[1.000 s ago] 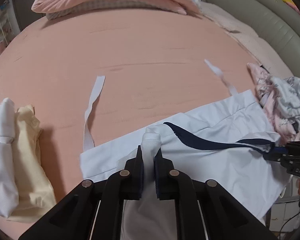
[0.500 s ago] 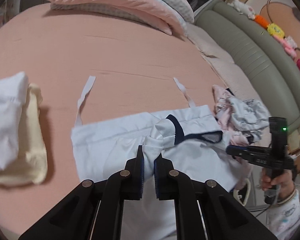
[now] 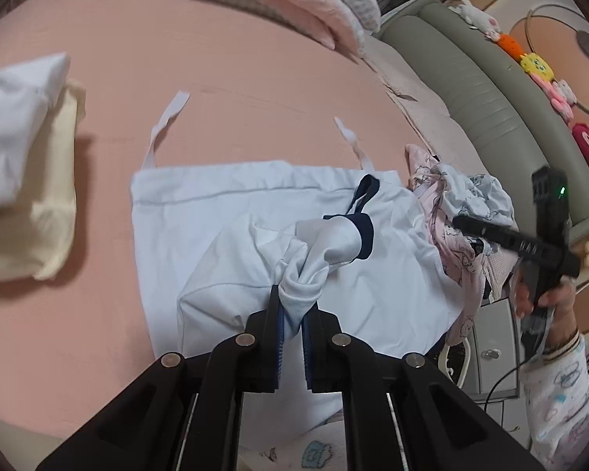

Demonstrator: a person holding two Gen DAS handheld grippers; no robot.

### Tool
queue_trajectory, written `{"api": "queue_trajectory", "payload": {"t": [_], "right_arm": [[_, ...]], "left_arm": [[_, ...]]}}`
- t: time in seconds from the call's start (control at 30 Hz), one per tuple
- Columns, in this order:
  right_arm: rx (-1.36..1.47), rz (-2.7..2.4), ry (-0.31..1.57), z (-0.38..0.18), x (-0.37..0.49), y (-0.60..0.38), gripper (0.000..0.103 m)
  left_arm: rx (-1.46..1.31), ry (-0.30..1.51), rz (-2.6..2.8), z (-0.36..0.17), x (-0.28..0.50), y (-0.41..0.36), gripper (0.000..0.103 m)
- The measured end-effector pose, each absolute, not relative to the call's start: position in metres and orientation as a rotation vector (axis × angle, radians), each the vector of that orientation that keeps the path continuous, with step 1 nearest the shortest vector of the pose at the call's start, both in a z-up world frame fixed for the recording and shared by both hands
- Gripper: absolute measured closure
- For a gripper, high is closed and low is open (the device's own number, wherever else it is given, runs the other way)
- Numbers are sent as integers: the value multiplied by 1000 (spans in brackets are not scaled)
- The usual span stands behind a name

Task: Fold clothes

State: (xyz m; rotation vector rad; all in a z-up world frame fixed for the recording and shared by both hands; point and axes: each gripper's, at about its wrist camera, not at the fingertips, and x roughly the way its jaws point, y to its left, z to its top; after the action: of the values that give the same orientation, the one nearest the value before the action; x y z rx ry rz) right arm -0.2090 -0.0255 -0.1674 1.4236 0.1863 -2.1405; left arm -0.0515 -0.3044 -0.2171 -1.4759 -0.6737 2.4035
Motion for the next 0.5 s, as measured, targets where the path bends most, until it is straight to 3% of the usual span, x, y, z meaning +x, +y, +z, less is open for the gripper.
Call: {"api": "queue_trajectory", "payload": {"t": [0.27, 0.5], "right_arm": [[1435, -2141, 444, -174, -239, -66, 41], [1511, -2069, 461, -195, -244, -90, 41]], "left_arm": [[-1531, -752, 2337, -240, -51, -310, 97], [-1566, -758, 2285, -250, -53, -311, 97]]}}
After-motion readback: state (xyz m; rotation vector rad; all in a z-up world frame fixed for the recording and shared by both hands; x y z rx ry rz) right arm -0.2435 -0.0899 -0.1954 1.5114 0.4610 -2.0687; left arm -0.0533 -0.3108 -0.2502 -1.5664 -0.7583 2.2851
